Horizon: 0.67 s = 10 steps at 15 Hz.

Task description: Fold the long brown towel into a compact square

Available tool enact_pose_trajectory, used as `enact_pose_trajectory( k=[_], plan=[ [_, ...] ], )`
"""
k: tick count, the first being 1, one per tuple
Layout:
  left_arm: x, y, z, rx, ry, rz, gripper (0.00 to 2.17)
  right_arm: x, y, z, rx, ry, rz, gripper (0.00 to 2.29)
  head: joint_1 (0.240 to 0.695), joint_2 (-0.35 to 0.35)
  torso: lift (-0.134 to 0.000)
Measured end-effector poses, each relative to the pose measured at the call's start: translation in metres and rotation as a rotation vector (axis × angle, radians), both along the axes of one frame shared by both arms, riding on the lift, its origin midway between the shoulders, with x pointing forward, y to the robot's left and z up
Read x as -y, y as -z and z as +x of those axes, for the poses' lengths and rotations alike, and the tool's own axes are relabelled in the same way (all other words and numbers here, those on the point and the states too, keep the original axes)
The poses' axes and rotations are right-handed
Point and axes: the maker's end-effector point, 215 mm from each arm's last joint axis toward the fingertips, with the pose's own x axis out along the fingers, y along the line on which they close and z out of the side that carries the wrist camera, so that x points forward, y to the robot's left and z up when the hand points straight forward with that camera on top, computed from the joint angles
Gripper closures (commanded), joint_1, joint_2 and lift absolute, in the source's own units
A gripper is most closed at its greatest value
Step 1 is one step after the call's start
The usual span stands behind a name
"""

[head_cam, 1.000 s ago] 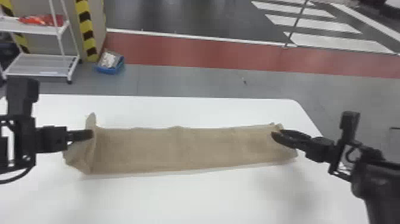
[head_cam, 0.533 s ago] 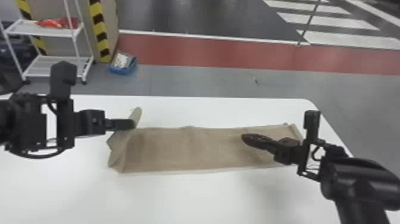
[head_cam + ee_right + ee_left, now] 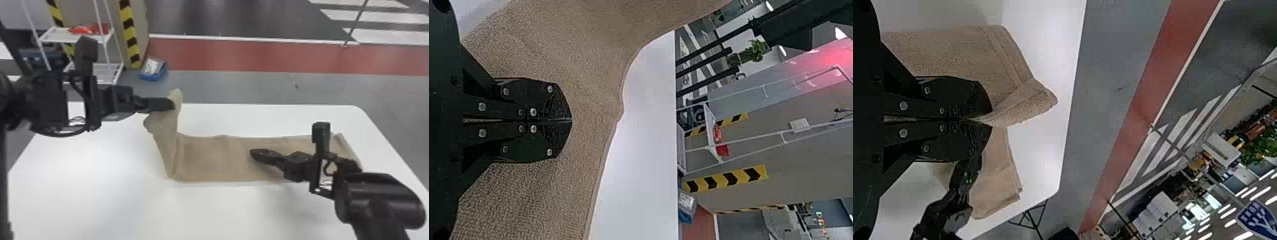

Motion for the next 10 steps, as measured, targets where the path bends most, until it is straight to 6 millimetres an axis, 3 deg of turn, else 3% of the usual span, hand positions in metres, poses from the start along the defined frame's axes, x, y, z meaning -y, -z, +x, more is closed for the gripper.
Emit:
enact_pose_trajectory(
  k=[3,10],
  plan=[
    [0.004,-0.024,0.002,0.002,0.022,-0.106,1.66,-0.035,0.008,0.002,-0.011,-0.048,0.012,2.02,0.695,-0.038,-0.124],
    [-0.001,-0.042,0.0,0.008,0.032,-0.197,1.66,-0.123,0.015,0.006,-0.037,-0.13,0.043,2.02,0.695,0.054,-0.124]
  ],
)
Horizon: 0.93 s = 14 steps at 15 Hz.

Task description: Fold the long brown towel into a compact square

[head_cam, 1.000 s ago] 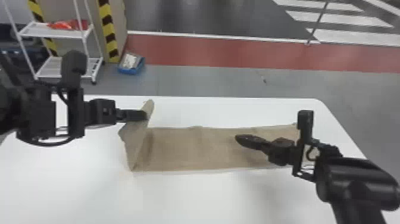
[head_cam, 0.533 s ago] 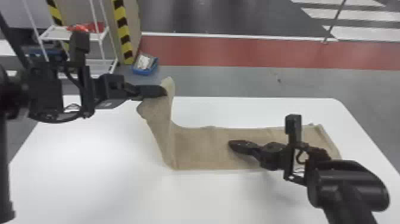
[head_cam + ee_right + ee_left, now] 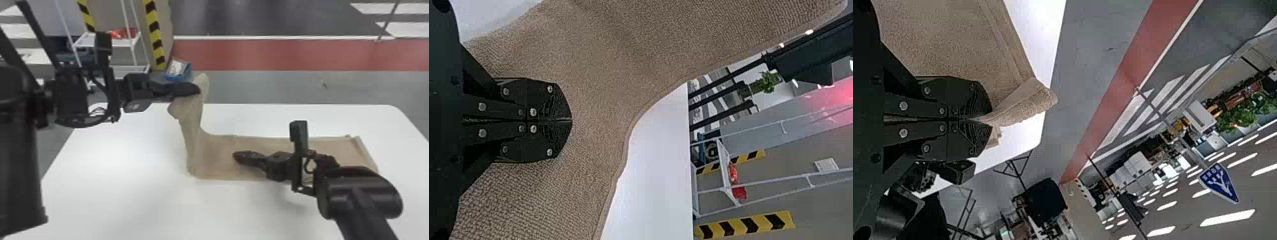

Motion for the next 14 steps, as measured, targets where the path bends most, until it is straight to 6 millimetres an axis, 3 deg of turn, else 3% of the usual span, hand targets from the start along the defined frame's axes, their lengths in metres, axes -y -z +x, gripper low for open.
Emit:
enact_pose_trajectory(
  k=[2,5,6,7,8,9,14],
  plan=[
    [-0.001,-0.004,-0.001,-0.004,0.005,-0.033,1.66,-0.018,-0.001,0.002,0.0,-0.023,0.007,2.02,0.695,0.081,-0.124],
    [-0.002,-0.007,-0.003,-0.01,0.012,-0.065,1.66,-0.026,-0.005,0.002,0.014,-0.033,0.022,1.94,0.695,0.093,-0.124],
    [-0.001,-0.005,-0.004,-0.014,0.015,-0.064,1.66,-0.023,-0.009,0.0,0.023,-0.022,0.039,1.66,0.695,0.089,-0.124],
    [0.001,-0.002,-0.005,-0.019,0.016,-0.061,1.66,-0.015,-0.018,0.0,0.044,-0.005,0.063,1.2,0.695,0.082,-0.124],
    [0.002,0.0,-0.006,-0.023,0.016,-0.057,1.66,-0.004,-0.028,0.0,0.066,0.013,0.09,0.46,0.695,0.073,-0.124],
    [0.003,0.003,-0.006,-0.027,0.017,-0.052,1.66,0.012,-0.039,0.001,0.092,0.037,0.117,0.0,0.695,0.063,-0.124],
    [0.033,0.033,-0.011,-0.067,0.039,0.024,1.66,0.12,-0.068,0.002,0.187,0.165,0.149,0.04,0.695,-0.061,-0.124]
  ],
)
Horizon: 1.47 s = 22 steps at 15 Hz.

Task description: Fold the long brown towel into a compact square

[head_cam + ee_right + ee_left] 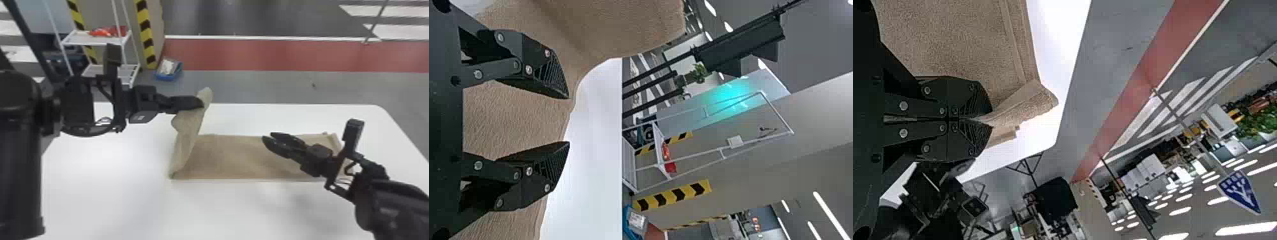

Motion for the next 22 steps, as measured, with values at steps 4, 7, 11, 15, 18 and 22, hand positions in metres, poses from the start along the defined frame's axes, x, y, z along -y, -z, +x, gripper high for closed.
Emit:
enact_pose_trajectory(
  k=[4,7,11,15,18,22],
  plan=[
    [0.052,0.008,0.013,0.023,-0.031,-0.025,1.66,0.091,-0.01,-0.022,0.021,0.082,0.035,0.05,0.695,-0.21,-0.124],
    [0.084,0.014,0.029,0.064,-0.076,0.007,1.66,0.138,-0.01,-0.041,0.023,0.139,0.041,0.05,0.695,-0.286,-0.124],
    [0.105,0.048,0.031,0.073,-0.113,0.067,1.66,0.175,-0.009,-0.051,0.044,0.191,0.038,0.05,0.695,-0.35,-0.124],
    [0.126,0.068,0.037,0.082,-0.145,0.072,1.66,0.182,-0.008,-0.056,0.056,0.199,0.045,0.05,0.695,-0.35,-0.124],
    [0.134,0.077,0.033,0.07,-0.13,0.087,1.66,0.194,-0.006,-0.062,0.061,0.214,0.047,0.05,0.695,-0.35,-0.124],
    [0.145,0.064,0.031,0.098,-0.101,0.121,1.66,0.199,-0.001,-0.066,0.054,0.222,0.048,0.05,0.695,-0.35,-0.124]
  ],
)
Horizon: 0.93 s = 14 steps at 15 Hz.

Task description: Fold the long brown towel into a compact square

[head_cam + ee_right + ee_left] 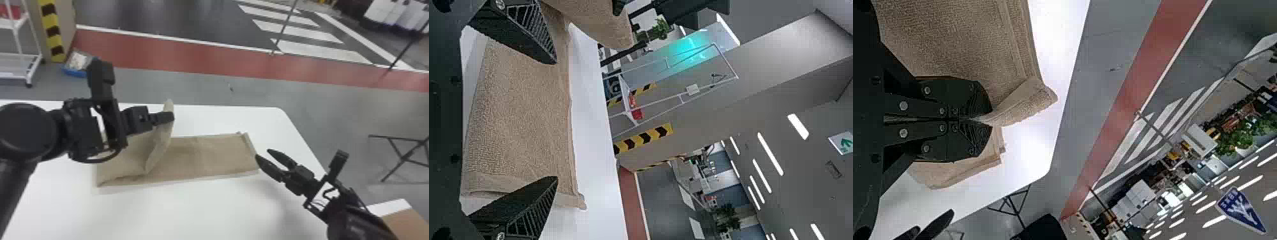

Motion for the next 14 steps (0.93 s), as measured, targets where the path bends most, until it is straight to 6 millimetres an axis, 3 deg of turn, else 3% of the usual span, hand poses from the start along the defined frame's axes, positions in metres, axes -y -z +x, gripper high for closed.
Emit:
enact_pose_trajectory(
  k=[6,12,13,14],
  plan=[
    [0.022,-0.01,-0.025,0.011,0.086,0.036,1.66,0.002,0.004,-0.003,-0.004,0.003,0.0,0.05,0.695,-0.35,-0.124],
    [0.021,0.01,-0.012,0.021,0.039,0.069,1.65,0.009,0.003,-0.007,0.0,0.009,0.008,0.05,0.695,-0.35,-0.124],
    [0.022,0.016,-0.013,0.015,0.038,0.076,1.47,0.01,0.004,-0.008,0.0,0.011,0.009,0.05,0.695,-0.35,-0.124],
    [0.023,0.021,-0.014,0.007,0.039,0.081,0.73,0.012,0.005,-0.009,-0.001,0.014,0.01,0.05,0.695,-0.35,-0.124]
  ],
)
